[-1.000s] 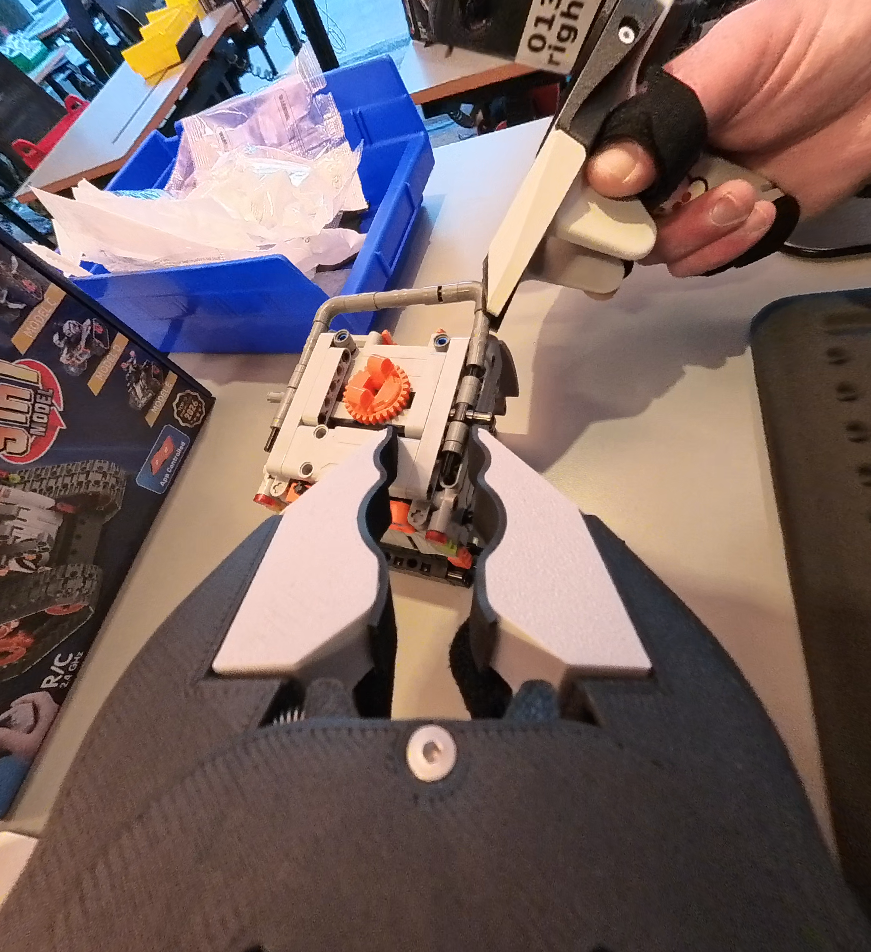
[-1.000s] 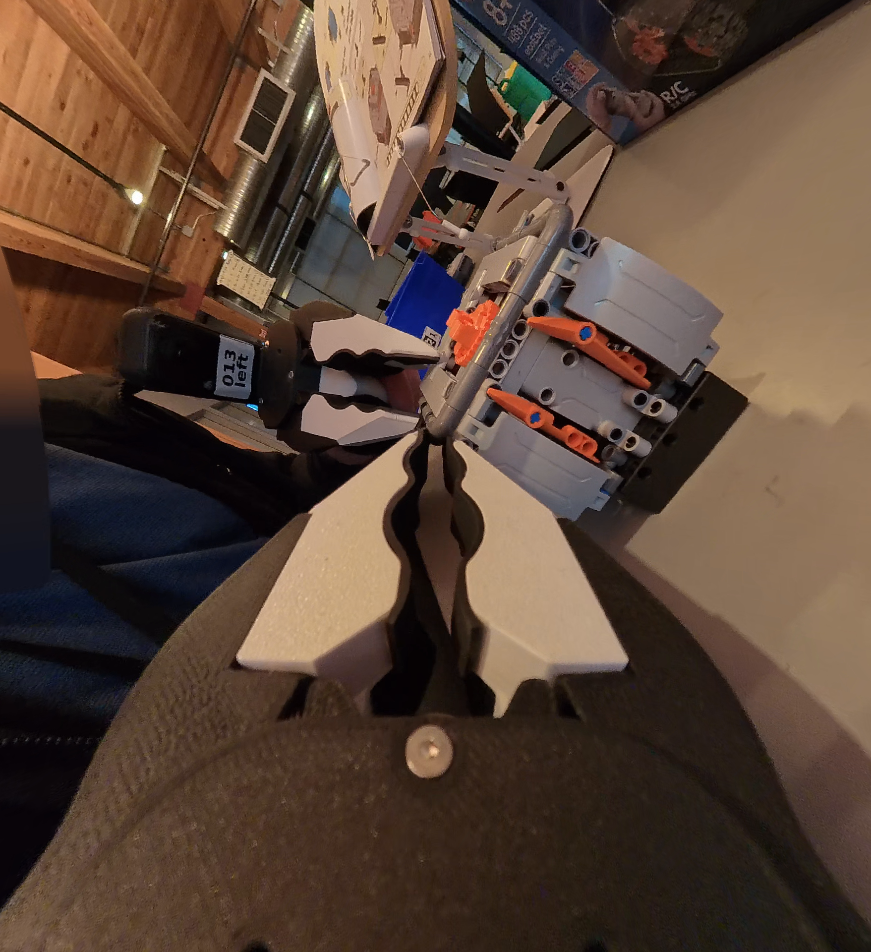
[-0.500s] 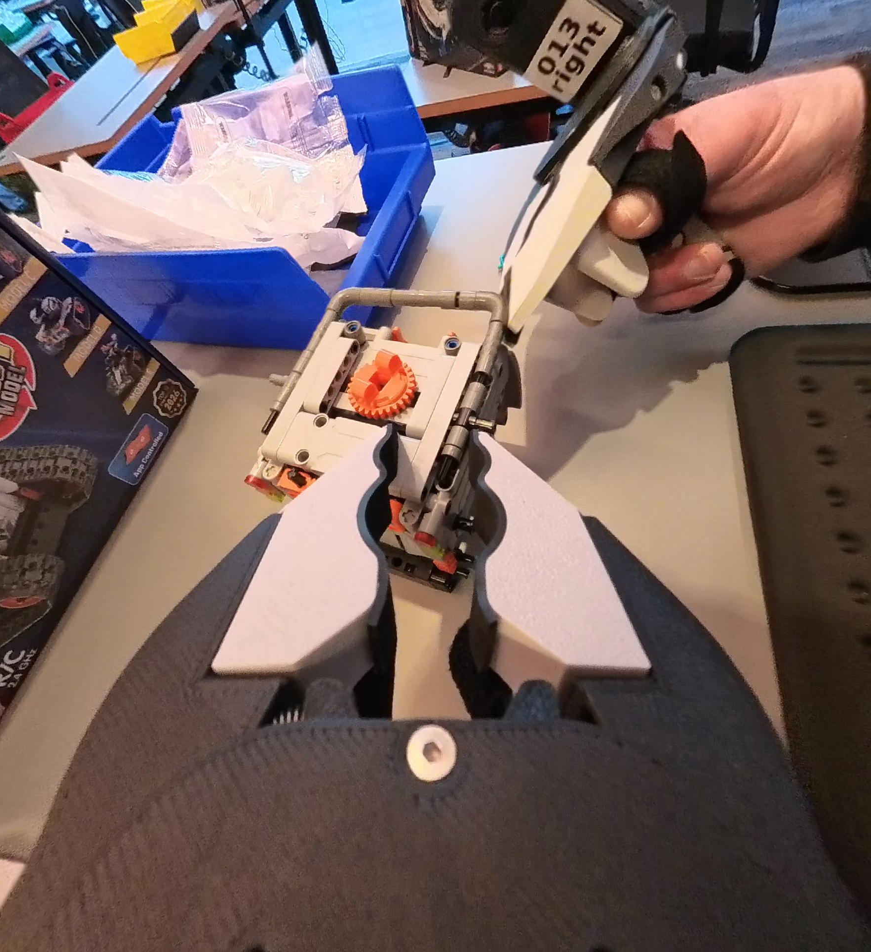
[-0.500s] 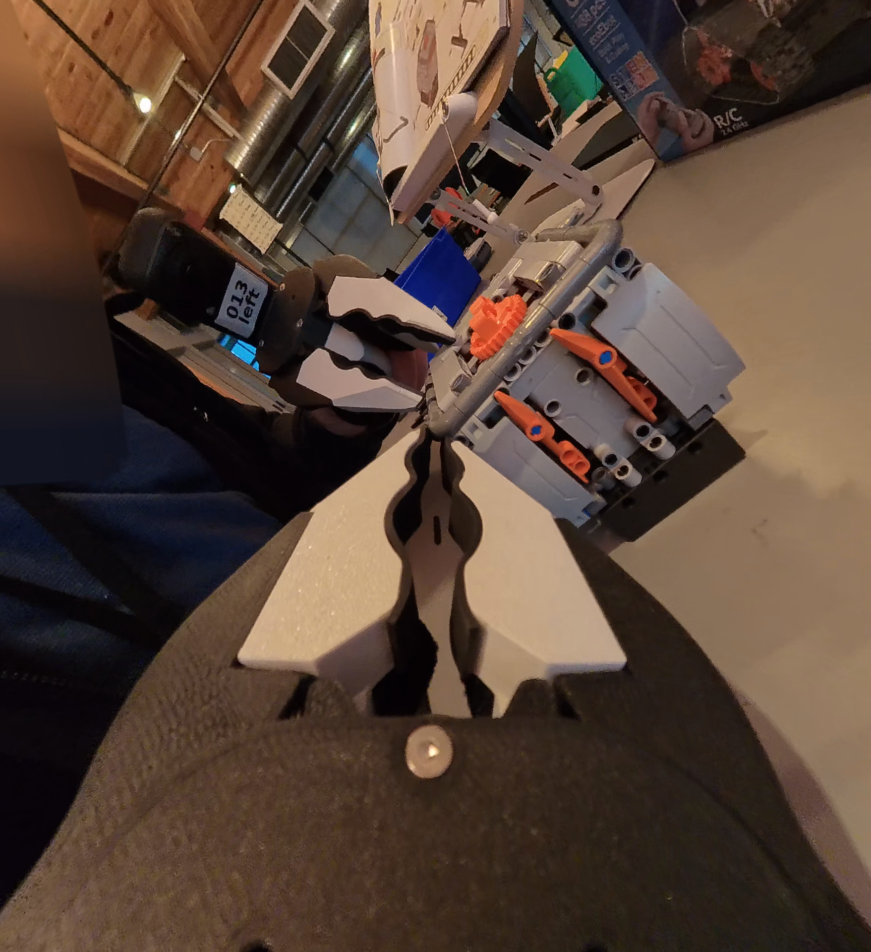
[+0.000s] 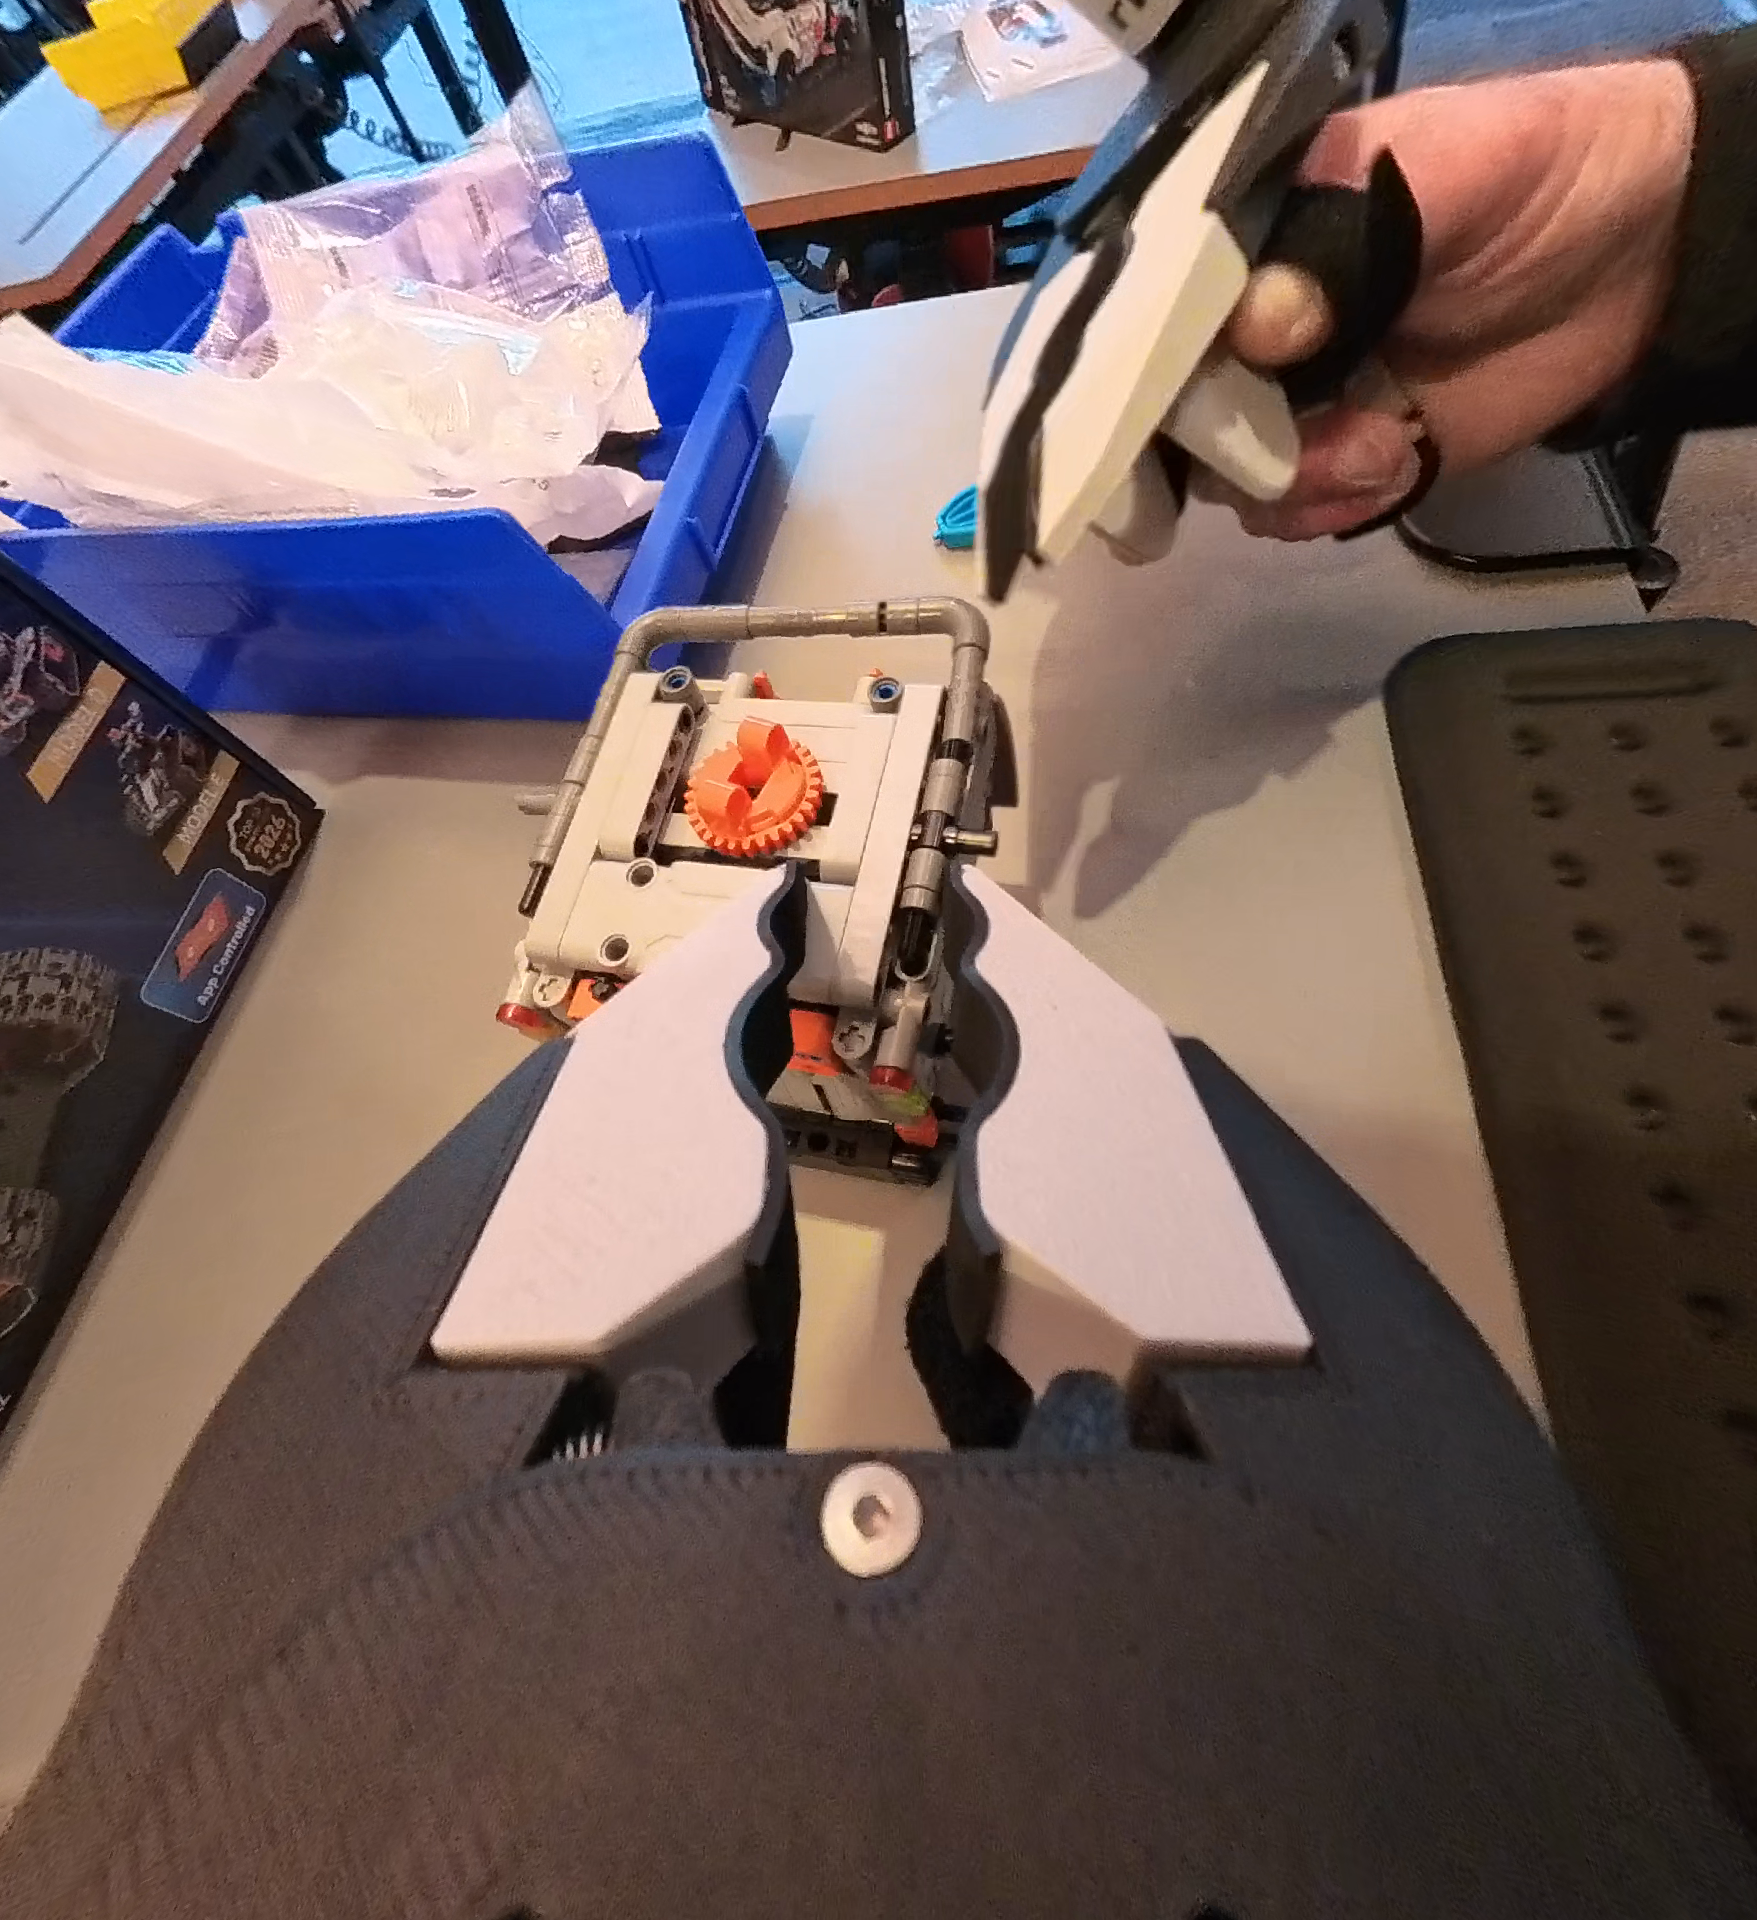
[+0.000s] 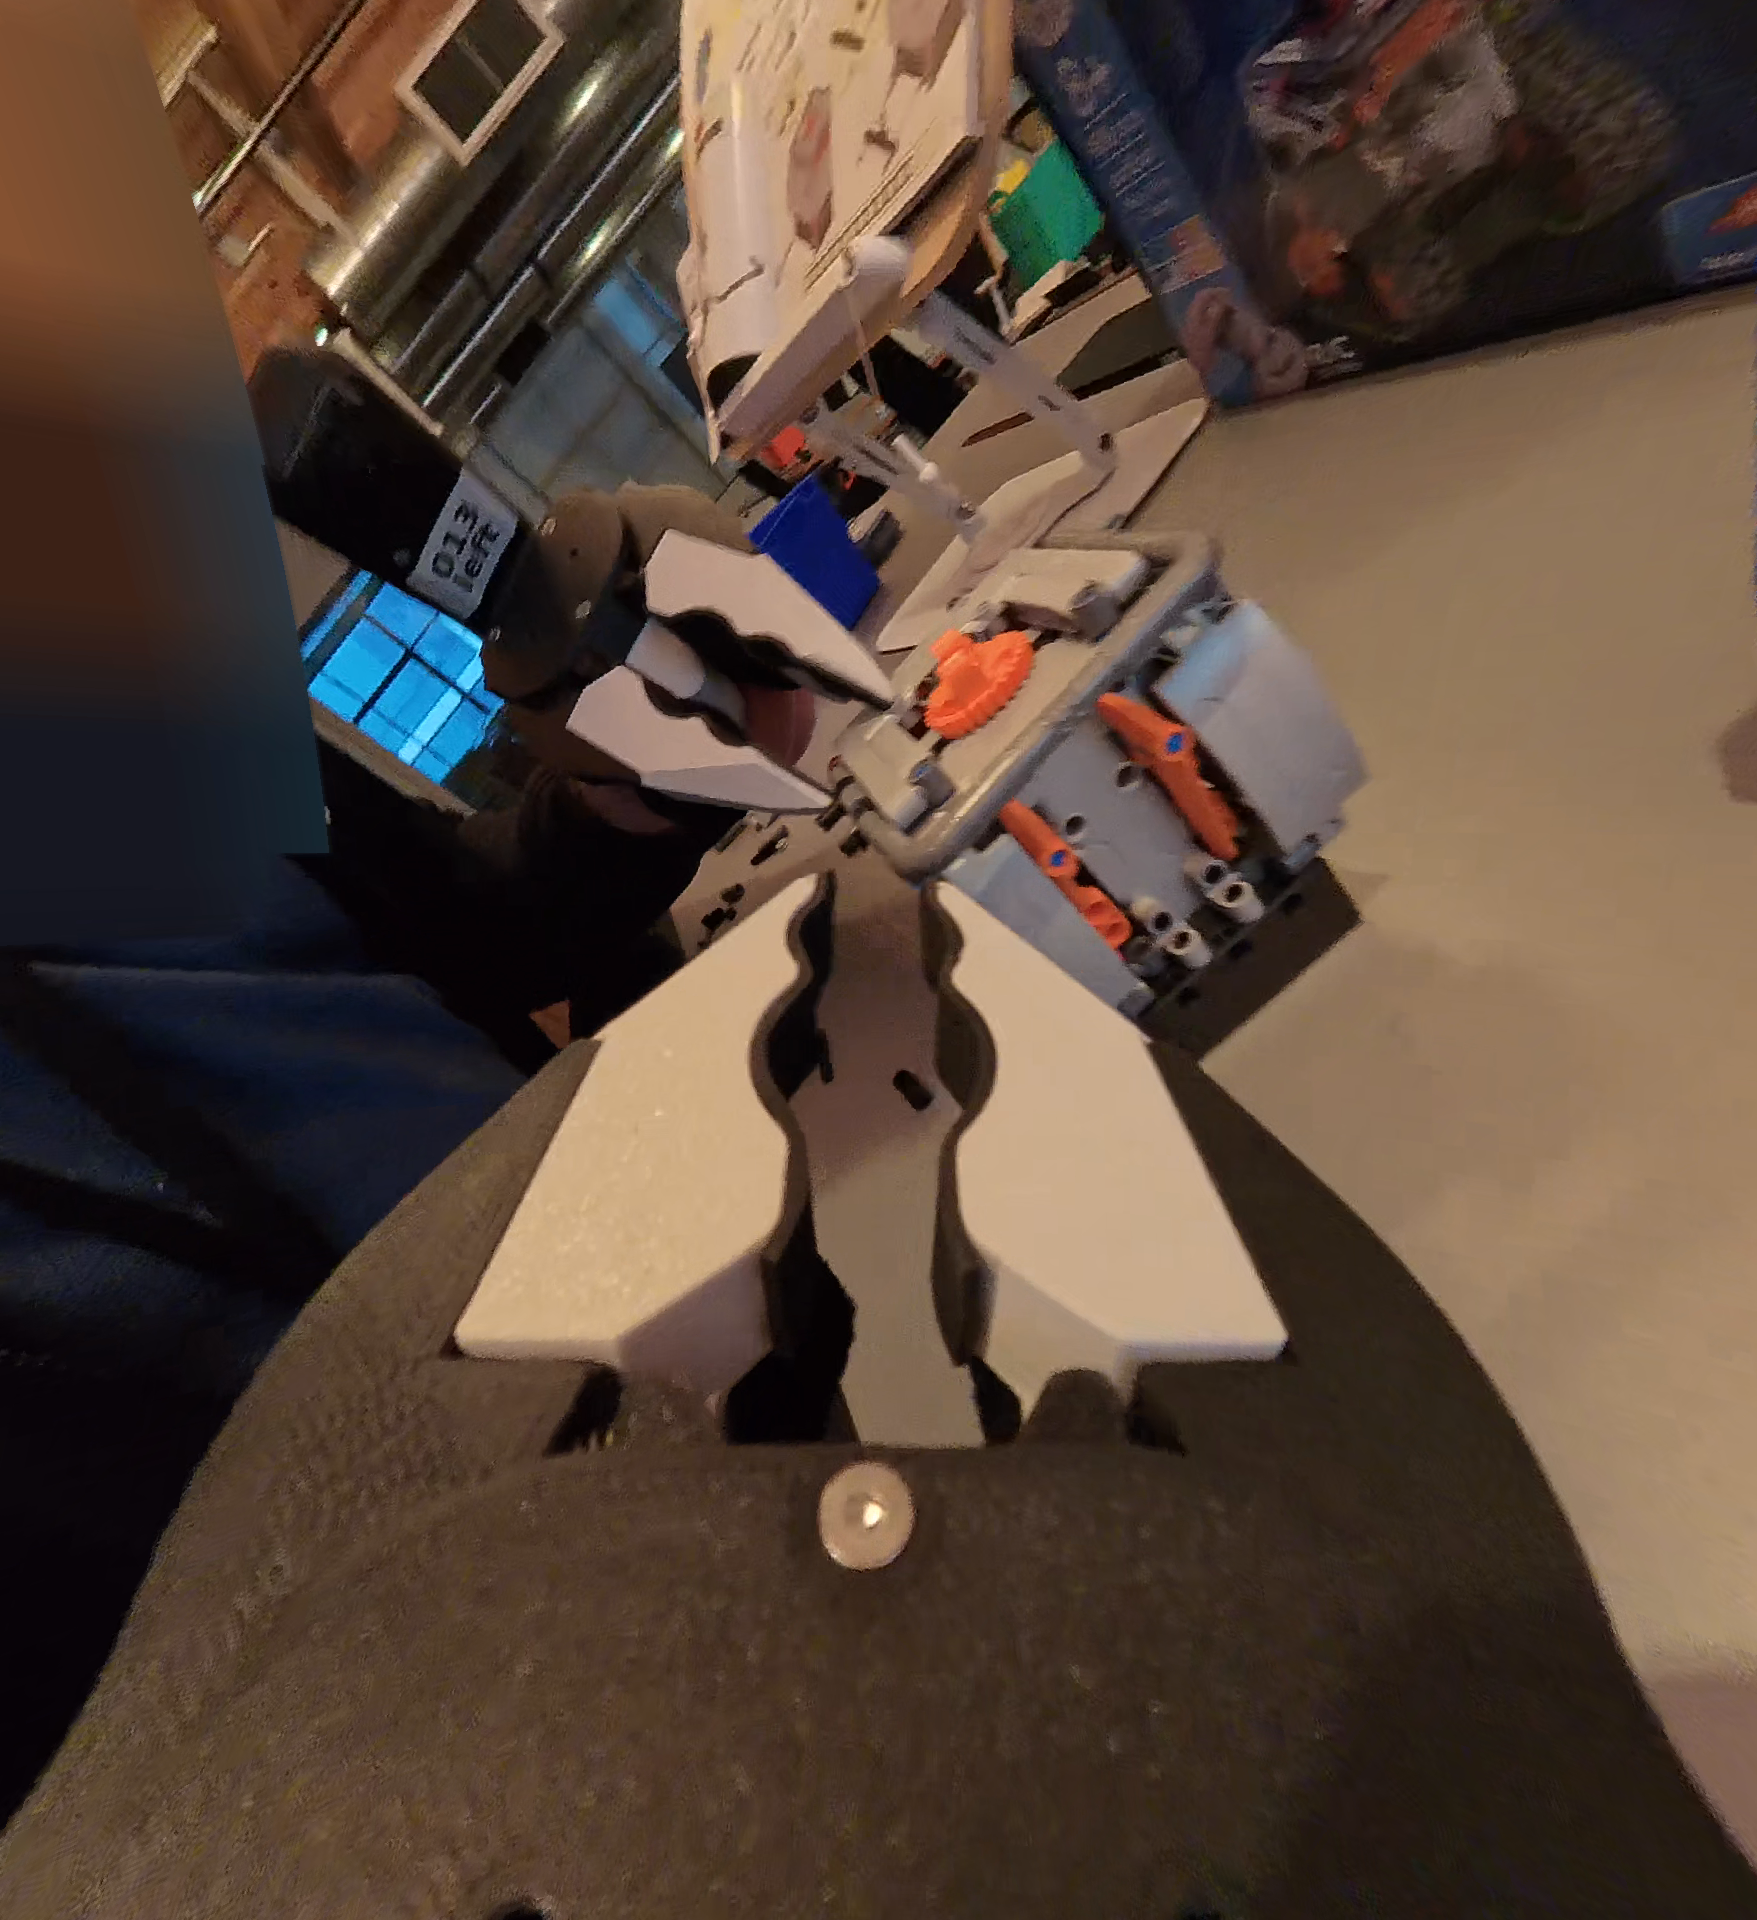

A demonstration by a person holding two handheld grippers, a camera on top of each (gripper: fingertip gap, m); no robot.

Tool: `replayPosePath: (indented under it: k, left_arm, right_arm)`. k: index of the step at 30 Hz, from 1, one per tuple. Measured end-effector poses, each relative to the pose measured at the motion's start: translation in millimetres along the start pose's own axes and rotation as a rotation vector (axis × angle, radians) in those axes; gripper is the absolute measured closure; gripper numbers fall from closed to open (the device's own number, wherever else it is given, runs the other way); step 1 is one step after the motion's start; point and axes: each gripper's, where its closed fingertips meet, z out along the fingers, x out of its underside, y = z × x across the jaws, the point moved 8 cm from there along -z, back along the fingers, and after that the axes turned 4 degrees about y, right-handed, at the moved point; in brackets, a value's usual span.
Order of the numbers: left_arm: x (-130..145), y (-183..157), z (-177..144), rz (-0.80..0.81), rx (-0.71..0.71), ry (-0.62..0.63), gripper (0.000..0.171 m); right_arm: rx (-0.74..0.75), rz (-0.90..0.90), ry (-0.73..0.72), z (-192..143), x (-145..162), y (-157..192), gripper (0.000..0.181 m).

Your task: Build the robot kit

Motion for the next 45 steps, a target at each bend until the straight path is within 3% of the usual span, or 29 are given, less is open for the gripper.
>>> replayPosePath:
  k: [5, 9, 31, 34, 39, 42, 45]
  left_arm:
    - [1.2, -3.2, -0.9, 0.007, 0.007, -0.012, 0.148]
    - [1.3, -3.6, -1.7, 0.01, 0.001, -0.007, 0.148]
    - [0.4, -8.2, -2.5, -0.042, -0.037, -0.009, 0.148]
    - [-2.1, -10.9, -5.9, -0.065, 0.005, 0.007, 0.125]
    - [-4.4, -15.9, -2.6, -0.056, -0.094, 0.054, 0.122]
    - [-3.9, -16.9, 1.4, -0.086, -0.14, 0.076, 0.137]
    - [-1.7, -18.8, 4.7, -0.098, -0.183, 0.062, 0.133]
  right_arm:
    - [-0.016, 0.077, -0.009, 13.1, -1.5, -6.8, 0.161]
    - [-0.055, 0.144, -0.019, 20.0, 1.8, -11.6, 0.173]
    - [0.042, 0.133, -0.199, 23.5, 14.6, -1.0, 0.175]
    - [0.049, 0.142, -0.228, 26.3, 15.7, 2.9, 0.174]
    - [0.07, 0.156, -0.243, 31.9, 19.7, 7.3, 0.174]
    - [0.084, 0.157, -0.239, 37.6, 22.6, 10.9, 0.174]
    - [0.107, 0.145, -0.24, 41.3, 24.0, 12.9, 0.174]
